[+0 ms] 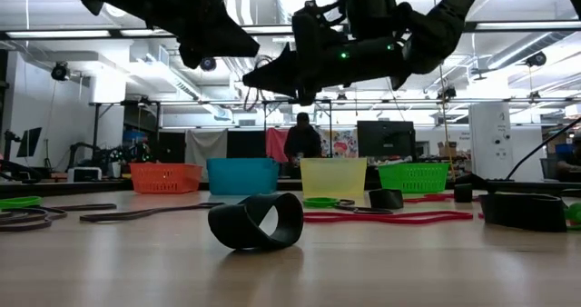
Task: Sort rubber bands into baskets
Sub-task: Put the red rubber band into the green bin
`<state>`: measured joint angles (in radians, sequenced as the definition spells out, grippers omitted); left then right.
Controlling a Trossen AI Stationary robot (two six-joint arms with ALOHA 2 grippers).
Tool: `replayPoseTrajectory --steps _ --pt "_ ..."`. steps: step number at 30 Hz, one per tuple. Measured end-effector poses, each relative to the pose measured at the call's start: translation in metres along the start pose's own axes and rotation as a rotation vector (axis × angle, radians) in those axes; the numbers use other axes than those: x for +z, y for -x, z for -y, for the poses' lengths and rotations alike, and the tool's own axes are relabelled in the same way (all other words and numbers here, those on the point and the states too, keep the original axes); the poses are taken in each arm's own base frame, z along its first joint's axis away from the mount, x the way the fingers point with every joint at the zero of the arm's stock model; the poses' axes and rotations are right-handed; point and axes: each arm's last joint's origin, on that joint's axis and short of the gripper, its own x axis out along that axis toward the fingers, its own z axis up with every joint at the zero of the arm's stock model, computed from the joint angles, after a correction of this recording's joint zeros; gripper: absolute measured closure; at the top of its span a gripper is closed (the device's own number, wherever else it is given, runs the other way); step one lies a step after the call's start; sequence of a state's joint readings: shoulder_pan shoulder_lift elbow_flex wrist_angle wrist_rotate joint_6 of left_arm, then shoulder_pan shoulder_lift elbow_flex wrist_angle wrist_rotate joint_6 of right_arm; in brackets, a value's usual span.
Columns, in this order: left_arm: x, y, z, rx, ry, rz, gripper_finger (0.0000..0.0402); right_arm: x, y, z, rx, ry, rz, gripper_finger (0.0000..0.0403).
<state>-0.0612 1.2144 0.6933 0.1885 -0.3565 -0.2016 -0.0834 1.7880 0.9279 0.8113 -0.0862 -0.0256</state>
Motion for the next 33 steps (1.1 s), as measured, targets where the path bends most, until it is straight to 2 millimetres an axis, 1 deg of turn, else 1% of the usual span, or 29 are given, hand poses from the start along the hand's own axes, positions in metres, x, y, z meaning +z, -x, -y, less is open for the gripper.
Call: replayPoseTrajectory --steps 4,6,8,11,15,18,21,24,26,30,33 --pt "0.002 0.005 -0.002 0.002 -0.024 -0.001 0.0273 0.003 0.006 0.000 -0.016 -0.006 -0.079 0.0394" --pt "0.004 0.007 -0.002 0.001 -0.056 0.005 0.0242 0.005 0.010 0.001 -0.053 -0.007 -0.132 0.0394" --pt "0.006 0.010 -0.004 0.005 -0.087 0.007 0.0217 0.006 0.017 0.005 -0.110 -0.007 -0.212 0.0394" --pt "0.007 0.016 -0.010 0.025 -0.106 -0.008 0.0192 0.014 0.036 0.017 -0.216 -0.013 -0.342 0.0394" --pt "0.007 0.022 -0.026 0.103 -0.132 -0.059 0.0182 0.037 0.071 0.042 -0.339 -0.092 -0.475 0.0394" --pt "0.008 0.025 -0.040 0.212 -0.164 -0.087 0.0183 0.056 0.097 0.066 -0.449 -0.203 -0.519 0.0394" --pt "0.010 0.026 -0.054 0.274 -0.208 -0.102 0.0185 0.065 0.120 0.095 -0.584 -0.303 -0.547 0.0394" --pt "0.011 0.024 -0.066 0.310 -0.245 -0.114 0.0185 0.061 0.140 0.125 -0.712 -0.421 -0.633 0.0394" --pt "0.012 0.023 -0.075 0.304 -0.245 -0.124 0.0185 0.055 0.149 0.143 -0.780 -0.481 -0.690 0.0394" --pt "0.011 0.019 -0.087 0.219 -0.213 -0.141 0.0185 0.039 0.156 0.170 -0.827 -0.563 -0.812 0.0394" --pt "0.010 0.018 -0.090 0.154 -0.185 -0.153 0.0185 0.034 0.155 0.181 -0.832 -0.592 -0.894 0.0394"
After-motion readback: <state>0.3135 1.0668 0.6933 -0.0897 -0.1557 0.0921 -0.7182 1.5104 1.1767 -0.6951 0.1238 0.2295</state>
